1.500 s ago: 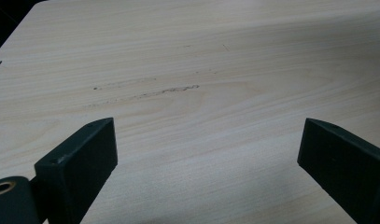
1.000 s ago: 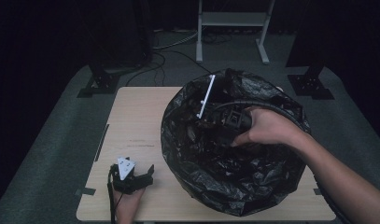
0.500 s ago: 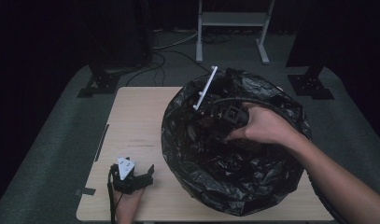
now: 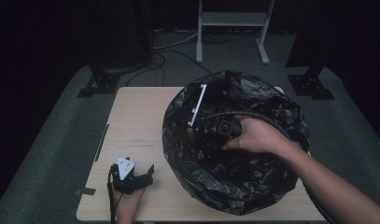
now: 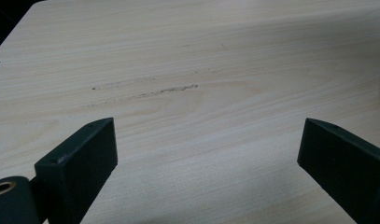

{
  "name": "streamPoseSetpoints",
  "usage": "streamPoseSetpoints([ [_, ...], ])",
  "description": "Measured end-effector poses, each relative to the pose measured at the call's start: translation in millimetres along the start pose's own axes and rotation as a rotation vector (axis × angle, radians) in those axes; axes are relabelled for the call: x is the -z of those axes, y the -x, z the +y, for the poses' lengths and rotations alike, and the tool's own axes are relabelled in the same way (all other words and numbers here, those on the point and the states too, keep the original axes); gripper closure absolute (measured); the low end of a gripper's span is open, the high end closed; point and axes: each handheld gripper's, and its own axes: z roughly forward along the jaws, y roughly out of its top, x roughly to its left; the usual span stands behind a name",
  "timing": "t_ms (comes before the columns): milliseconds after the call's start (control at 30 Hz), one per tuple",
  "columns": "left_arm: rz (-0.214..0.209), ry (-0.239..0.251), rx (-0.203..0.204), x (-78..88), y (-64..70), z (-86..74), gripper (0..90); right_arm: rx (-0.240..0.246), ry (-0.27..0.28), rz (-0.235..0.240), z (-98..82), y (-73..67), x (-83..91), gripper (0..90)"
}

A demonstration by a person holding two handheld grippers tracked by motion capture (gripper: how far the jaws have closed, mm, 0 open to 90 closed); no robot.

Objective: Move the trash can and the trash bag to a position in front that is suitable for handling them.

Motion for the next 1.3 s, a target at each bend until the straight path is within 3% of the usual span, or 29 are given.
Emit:
streamPoseSetpoints([
  [67,0.000,0.002,0.001,0.2,0.0,-0.1,3.9,-0.015,0.039,-0.024,-6.0,-0.1,12.1,72.8],
  [200,-0.004,0.003,-0.001,0.5,-0.5,-0.1,3.9,0.001,0.066,-0.045,-13.8,-0.3,20.8,71.2],
  [333,-0.014,0.009,0.000,0.9,-0.7,-0.3,3.9,-0.020,0.088,-0.053,-24.9,-0.5,28.3,67.7],
  [533,-0.033,0.000,-0.022,0.2,1.8,0.1,4.6,-0.044,0.088,-0.067,-35.8,-0.2,34.8,59.1],
  [667,-0.070,-0.018,-0.027,-0.8,2.3,0.5,5.2,-0.050,0.087,-0.076,-39.9,0.5,37.1,51.1],
  [767,-0.128,-0.048,-0.036,-3.1,2.6,1.2,5.4,-0.055,0.081,-0.081,-42.4,1.6,38.6,48.0],
  [900,-0.242,-0.122,-0.099,-4.5,-0.2,5.3,6.0,-0.060,0.081,-0.081,-46.0,3.6,40.4,45.9],
  [1100,-0.399,-0.192,-0.176,0.3,-11.4,11.5,6.0,-0.057,0.073,-0.076,-46.1,4.3,40.5,44.4],
  [1300,-0.509,-0.235,-0.225,6.6,-18.2,19.1,6.0,-0.052,0.057,-0.069,-43.9,4.4,39.7,42.6],
])
